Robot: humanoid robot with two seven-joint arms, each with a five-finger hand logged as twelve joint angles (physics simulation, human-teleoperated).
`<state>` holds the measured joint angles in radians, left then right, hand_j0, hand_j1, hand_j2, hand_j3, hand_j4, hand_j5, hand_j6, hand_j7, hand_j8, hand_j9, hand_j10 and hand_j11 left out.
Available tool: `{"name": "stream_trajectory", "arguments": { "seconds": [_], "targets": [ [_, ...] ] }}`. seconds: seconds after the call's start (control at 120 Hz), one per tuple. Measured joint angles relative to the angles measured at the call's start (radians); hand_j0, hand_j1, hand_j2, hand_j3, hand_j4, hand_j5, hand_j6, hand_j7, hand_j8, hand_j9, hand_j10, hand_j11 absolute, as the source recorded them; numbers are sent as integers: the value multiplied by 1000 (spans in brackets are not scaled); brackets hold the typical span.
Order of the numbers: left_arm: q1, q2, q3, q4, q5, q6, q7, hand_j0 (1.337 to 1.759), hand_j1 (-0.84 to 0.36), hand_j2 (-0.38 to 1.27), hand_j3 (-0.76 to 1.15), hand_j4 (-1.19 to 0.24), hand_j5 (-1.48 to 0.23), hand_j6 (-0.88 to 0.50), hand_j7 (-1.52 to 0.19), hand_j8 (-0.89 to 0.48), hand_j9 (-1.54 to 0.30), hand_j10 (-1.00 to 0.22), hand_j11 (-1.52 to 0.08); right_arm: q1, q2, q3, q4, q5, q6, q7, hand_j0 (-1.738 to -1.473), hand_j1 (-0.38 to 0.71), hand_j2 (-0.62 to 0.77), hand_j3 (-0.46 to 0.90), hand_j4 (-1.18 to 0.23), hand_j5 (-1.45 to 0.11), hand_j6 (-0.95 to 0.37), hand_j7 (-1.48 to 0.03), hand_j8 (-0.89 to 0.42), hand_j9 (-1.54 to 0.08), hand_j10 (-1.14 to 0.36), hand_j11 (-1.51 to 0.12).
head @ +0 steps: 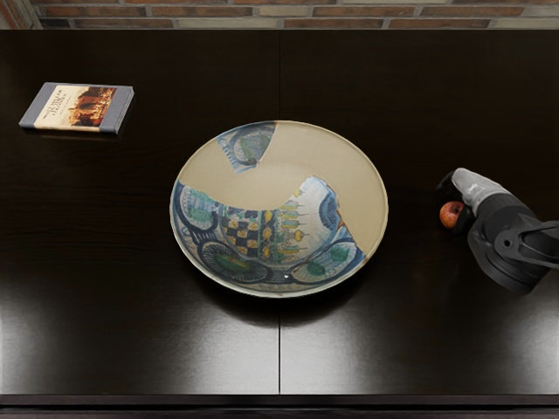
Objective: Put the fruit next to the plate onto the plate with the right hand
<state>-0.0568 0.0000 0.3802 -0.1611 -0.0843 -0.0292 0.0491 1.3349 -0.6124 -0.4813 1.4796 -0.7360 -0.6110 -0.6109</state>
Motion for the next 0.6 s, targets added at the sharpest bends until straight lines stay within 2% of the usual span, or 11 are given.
{"name": "stream_trajectory", "arguments": {
  "seconds": [0.6],
  "targets": [
    [-2, 0, 1, 0, 0, 0, 0, 1658, 71, 46, 0, -232, -301, -232, -301, -232, -301, -232, -301, 0, 17, -25, -8, -2, 0, 0, -1657, 224, -63, 0, -483, -635, -486, -631, -483, -636, -483, -636]
  ]
}}
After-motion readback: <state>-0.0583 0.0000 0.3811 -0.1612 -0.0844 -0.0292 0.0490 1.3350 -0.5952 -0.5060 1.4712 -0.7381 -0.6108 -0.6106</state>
